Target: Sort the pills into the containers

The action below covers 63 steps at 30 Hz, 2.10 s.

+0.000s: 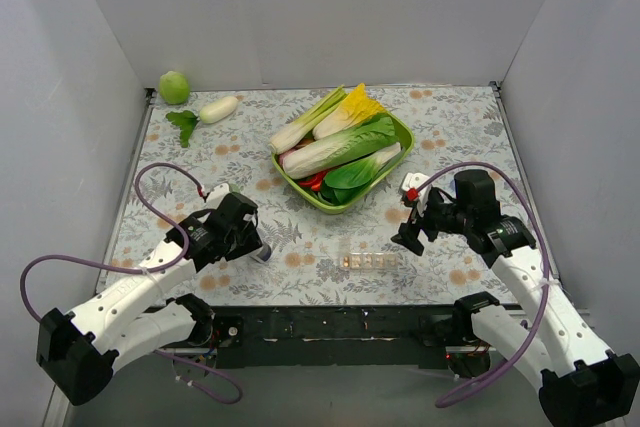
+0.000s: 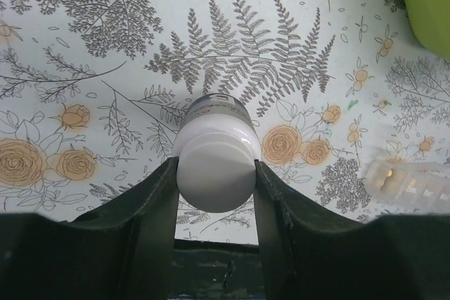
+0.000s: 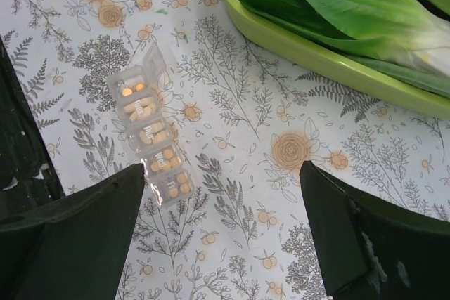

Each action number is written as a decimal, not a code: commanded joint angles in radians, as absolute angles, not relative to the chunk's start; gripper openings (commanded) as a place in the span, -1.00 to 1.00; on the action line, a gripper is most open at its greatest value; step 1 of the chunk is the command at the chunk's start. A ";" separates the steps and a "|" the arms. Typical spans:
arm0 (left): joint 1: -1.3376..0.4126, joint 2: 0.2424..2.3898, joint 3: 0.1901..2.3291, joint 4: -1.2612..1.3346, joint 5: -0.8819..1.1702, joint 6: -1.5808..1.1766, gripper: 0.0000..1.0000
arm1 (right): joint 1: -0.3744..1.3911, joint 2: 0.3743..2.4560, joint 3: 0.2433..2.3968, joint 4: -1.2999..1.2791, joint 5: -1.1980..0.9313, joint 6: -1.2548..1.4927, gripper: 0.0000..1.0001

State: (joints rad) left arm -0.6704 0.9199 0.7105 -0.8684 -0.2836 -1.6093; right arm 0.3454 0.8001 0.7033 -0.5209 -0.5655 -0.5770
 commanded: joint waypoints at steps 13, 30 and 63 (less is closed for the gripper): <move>-0.661 0.937 0.704 -0.900 -0.400 -1.689 -1.00 | 0.318 0.818 0.690 -0.531 -0.702 -0.569 0.96; -0.661 1.029 0.712 -0.922 -0.500 -1.726 0.02 | 0.316 0.818 0.673 -0.552 -0.738 -0.606 0.95; -0.695 1.074 0.566 -0.034 0.278 -1.315 -0.20 | 0.681 1.101 0.480 -0.308 -0.454 -0.971 0.75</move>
State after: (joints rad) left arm -0.6895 1.0485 0.6014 -0.1879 0.2947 -1.2896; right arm 0.6472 1.0859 0.5072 -0.4263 -0.5400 -1.0512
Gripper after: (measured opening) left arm 0.440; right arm 0.887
